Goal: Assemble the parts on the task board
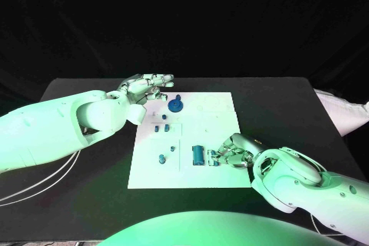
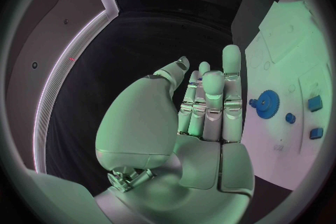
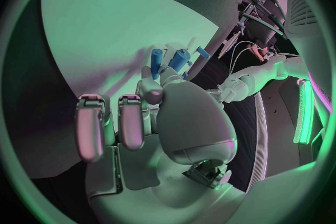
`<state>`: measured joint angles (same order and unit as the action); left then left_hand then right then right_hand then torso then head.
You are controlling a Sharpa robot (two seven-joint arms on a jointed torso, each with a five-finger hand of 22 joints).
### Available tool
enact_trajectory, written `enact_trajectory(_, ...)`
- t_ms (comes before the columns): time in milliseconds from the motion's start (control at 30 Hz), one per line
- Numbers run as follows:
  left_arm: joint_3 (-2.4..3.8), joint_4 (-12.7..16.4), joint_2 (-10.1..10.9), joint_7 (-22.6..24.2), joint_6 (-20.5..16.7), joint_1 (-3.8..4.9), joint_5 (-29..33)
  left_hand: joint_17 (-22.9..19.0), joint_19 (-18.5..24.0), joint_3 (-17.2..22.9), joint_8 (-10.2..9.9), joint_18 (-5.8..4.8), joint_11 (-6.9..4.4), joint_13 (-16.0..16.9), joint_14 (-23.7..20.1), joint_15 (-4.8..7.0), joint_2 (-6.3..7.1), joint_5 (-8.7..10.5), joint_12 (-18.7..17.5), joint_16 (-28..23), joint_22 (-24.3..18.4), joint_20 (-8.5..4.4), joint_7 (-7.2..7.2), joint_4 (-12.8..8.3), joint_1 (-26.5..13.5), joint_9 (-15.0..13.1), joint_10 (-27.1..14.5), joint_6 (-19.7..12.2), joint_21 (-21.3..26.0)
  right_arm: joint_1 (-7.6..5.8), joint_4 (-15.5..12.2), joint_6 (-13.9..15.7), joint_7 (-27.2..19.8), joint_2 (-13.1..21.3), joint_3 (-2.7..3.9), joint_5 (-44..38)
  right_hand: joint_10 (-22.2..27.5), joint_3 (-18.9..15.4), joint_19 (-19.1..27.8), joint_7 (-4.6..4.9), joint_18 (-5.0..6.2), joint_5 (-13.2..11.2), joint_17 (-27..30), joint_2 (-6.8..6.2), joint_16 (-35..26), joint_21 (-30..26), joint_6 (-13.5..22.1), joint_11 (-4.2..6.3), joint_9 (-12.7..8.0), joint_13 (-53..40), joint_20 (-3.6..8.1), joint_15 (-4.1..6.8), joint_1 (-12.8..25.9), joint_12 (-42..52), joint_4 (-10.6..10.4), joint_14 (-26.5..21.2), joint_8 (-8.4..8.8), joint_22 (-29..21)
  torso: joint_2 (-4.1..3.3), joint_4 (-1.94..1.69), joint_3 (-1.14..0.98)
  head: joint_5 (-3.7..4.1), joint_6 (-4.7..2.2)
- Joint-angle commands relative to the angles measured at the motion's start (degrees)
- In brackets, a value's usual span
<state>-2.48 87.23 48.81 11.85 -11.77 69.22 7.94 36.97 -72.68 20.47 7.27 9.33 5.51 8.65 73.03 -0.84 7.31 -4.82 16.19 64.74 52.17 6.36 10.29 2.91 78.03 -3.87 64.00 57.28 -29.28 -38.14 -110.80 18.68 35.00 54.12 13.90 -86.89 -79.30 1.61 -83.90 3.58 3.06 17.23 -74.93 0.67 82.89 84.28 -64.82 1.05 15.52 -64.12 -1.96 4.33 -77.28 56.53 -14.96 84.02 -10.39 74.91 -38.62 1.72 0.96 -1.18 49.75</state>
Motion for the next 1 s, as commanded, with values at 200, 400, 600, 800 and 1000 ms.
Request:
enact_trajectory(200,0.04,0.1,-0.2,0.1,1.2,0.01,-0.2,-0.1,0.3,-0.3,0.2,1.07,0.13,0.1,-0.2,0.02,-0.31,-0.19,0.2,0.2,-0.1,0.1,-0.06,0.1,0.1,-0.1,-0.4,-0.4,0.4,0.01,0.2,-1.0,0.3,-0.6,-0.03,0.6,-0.2,0.1,-1.5,0.04,-0.77,0.3,-1.8,0.12,0.4,0.4,-0.6,-0.16,0.0,0.1,0.4,0.35,0.8,0.0,-0.4,3.7,0.33,4.8,-0.03,0.05,-0.02,-0.15,0.07)
enact_trajectory(400,0.04,0.1,-0.3,0.0,1.3,0.01,-0.2,-0.1,0.3,-0.3,0.2,1.07,0.13,0.1,-0.2,0.02,-0.31,-0.19,0.2,0.2,-0.1,0.1,-0.06,0.1,0.1,-0.1,-0.4,-0.4,0.4,-0.05,0.6,-1.3,0.3,-1.0,-0.03,0.6,-0.3,0.2,-1.5,-0.01,-0.78,0.3,-1.9,0.11,0.4,0.4,-0.7,-0.13,0.1,0.1,0.4,0.36,0.8,0.0,-0.5,3.7,0.28,4.8,-0.02,0.02,-0.03,-0.17,0.11)
enact_trajectory(600,0.04,0.1,-0.5,-0.1,1.5,0.01,-0.3,-0.1,0.3,-0.3,0.2,1.07,0.13,0.1,-0.2,0.02,-0.31,-0.19,0.2,0.2,-0.1,0.1,-0.06,0.1,0.1,-0.1,-0.4,-0.4,0.4,-0.08,0.8,-1.5,0.3,-1.4,-0.03,0.6,-0.6,0.1,-1.5,-0.2,-0.78,-0.3,-1.9,-0.05,0.5,0.4,-1.3,0.0,0.5,-0.6,0.45,0.47,1.8,0.7,-1.1,3.7,0.02,4.9,-0.02,0.02,-0.04,-0.36,0.19)
enact_trajectory(800,0.04,0.0,-0.5,-0.2,1.6,0.01,-0.4,-0.1,0.3,-0.3,0.2,1.07,0.13,0.1,-0.2,0.02,-0.31,-0.19,0.2,0.2,-0.1,0.1,-0.06,0.1,0.1,-0.1,-0.4,-0.4,0.4,-0.1,0.8,-1.3,0.2,-1.6,-0.03,0.4,-1.1,-1.7,-1.5,-0.22,-0.79,1.6,-2.0,-0.11,0.5,0.4,-1.8,-0.01,1.0,-1.7,0.47,0.46,5.8,1.8,-1.7,3.7,-0.05,5.0,-0.02,0.11,-0.05,-0.26,0.16)
enact_trajectory(1000,0.04,0.0,-0.5,-0.3,1.7,0.01,-0.5,-0.4,0.3,-0.6,0.4,1.07,0.16,0.2,-0.4,0.0,-0.4,-0.2,0.6,0.1,-0.2,0.13,-0.04,0.1,0.1,-0.1,-0.7,-0.5,0.4,-0.1,0.7,-1.2,0.2,-1.5,-0.03,0.0,-1.4,-4.0,-1.6,-0.37,-0.8,1.9,-2.2,-0.15,0.5,0.4,-2.1,0.09,1.5,-2.5,0.51,0.54,9.0,2.5,-1.7,3.7,-0.06,5.0,0.01,0.04,-0.06,-0.1,0.19)
